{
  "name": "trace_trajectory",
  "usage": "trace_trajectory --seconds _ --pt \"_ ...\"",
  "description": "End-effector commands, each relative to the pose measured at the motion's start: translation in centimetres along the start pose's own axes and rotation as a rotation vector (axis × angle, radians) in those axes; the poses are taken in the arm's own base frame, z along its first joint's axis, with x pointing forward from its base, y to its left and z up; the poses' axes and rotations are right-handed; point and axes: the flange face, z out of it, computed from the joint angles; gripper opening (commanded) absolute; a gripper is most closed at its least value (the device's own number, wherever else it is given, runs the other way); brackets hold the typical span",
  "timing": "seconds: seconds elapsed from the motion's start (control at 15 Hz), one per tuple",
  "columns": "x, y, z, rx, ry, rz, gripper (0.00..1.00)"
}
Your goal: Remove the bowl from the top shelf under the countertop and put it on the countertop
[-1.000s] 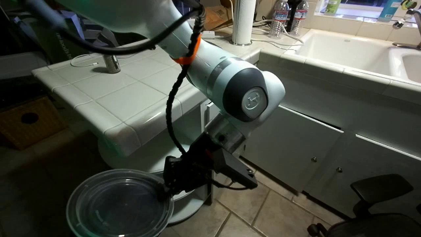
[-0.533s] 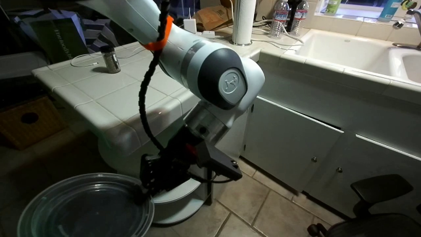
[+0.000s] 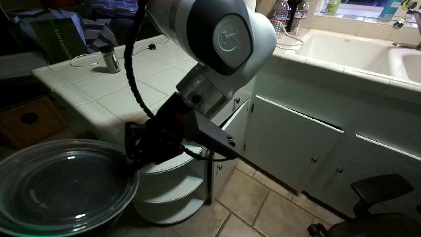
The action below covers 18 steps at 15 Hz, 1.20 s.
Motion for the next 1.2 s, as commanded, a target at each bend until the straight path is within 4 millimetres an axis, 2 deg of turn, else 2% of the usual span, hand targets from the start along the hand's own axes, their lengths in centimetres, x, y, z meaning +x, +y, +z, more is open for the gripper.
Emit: trace_trajectory --seconds 0.0,0.27,0.47,0.73,1.13 --pt "0.0 -3.3 -2.8 0.016 0.17 0.019 0.02" --pt "0.8 -5.2 -6.6 0.041 0.38 0.099 0.02" --pt "2.6 -4.8 -9.2 0.034 0.539 0.18 0.02" --pt "7.8 -3.1 -11.3 0.047 0.742 0.321 0.02" --pt "17.6 2.4 -11.0 0.012 0.983 0.607 0.02"
